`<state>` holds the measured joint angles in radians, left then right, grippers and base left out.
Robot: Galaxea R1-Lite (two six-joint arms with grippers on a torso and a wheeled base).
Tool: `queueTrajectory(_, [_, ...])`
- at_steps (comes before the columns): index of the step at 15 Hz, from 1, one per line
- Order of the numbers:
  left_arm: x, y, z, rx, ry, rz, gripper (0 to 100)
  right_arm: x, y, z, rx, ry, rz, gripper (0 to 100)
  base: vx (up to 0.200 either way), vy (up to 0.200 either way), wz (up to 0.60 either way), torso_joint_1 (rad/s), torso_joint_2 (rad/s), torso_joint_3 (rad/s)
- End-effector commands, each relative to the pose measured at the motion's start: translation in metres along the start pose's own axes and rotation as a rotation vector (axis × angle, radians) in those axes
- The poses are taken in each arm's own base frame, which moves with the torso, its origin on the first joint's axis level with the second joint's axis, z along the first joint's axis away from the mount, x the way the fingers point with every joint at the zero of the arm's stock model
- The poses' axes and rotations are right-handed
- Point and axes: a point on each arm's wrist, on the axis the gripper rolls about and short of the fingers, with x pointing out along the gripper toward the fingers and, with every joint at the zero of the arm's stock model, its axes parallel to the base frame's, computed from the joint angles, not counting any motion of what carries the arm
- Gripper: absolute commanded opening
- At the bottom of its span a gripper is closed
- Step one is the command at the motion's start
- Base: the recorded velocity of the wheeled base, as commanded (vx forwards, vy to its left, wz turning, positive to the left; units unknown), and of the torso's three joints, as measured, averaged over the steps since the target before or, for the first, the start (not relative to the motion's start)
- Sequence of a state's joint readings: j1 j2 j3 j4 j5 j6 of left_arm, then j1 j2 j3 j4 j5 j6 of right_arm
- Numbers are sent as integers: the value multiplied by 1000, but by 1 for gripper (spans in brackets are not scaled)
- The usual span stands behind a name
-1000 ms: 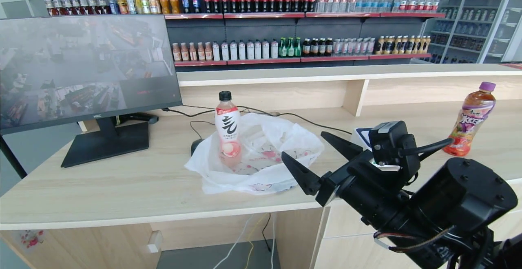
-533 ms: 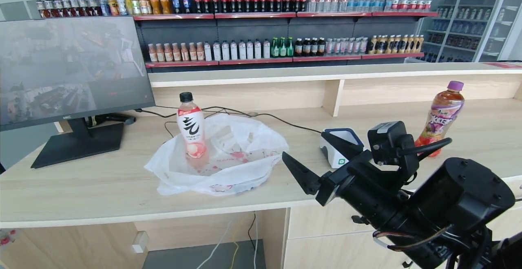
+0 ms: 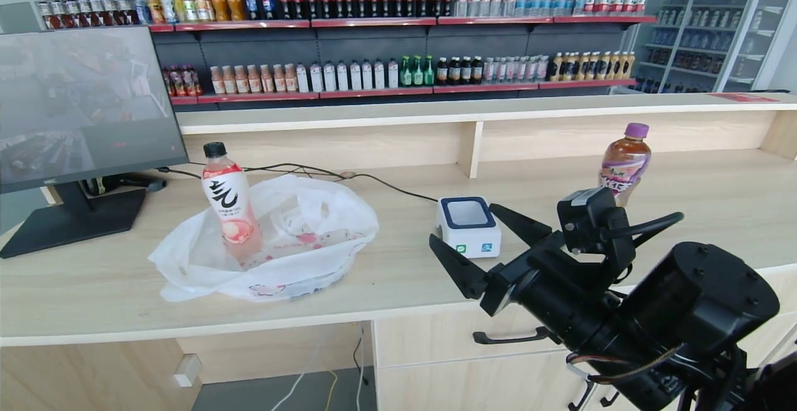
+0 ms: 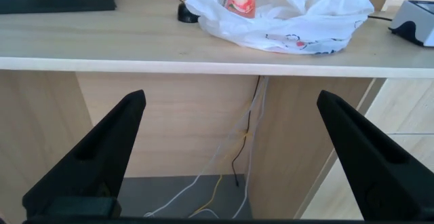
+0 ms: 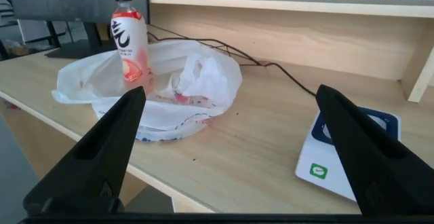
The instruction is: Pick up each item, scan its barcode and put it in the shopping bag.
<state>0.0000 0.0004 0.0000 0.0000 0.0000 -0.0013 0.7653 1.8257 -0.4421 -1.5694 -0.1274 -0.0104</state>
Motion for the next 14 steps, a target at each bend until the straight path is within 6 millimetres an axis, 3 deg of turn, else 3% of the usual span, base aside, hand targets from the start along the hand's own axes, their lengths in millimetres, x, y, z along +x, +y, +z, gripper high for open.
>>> queueTrajectory(1, [0, 0, 0, 0, 0, 0, 100, 0, 1, -1, 0, 3, 2, 100, 0, -200, 0, 7, -2, 2])
queueTrajectory(10, [0, 0, 0, 0, 0, 0, 100, -1, 0, -4, -2, 15, 0, 100, 0, -200, 0, 4, 2, 4])
queueTrajectory(14, [0, 0, 0, -2, 0, 0, 100, -6, -8, -14, 8, 63, -121, 100, 0, 0, 0, 0, 0, 0])
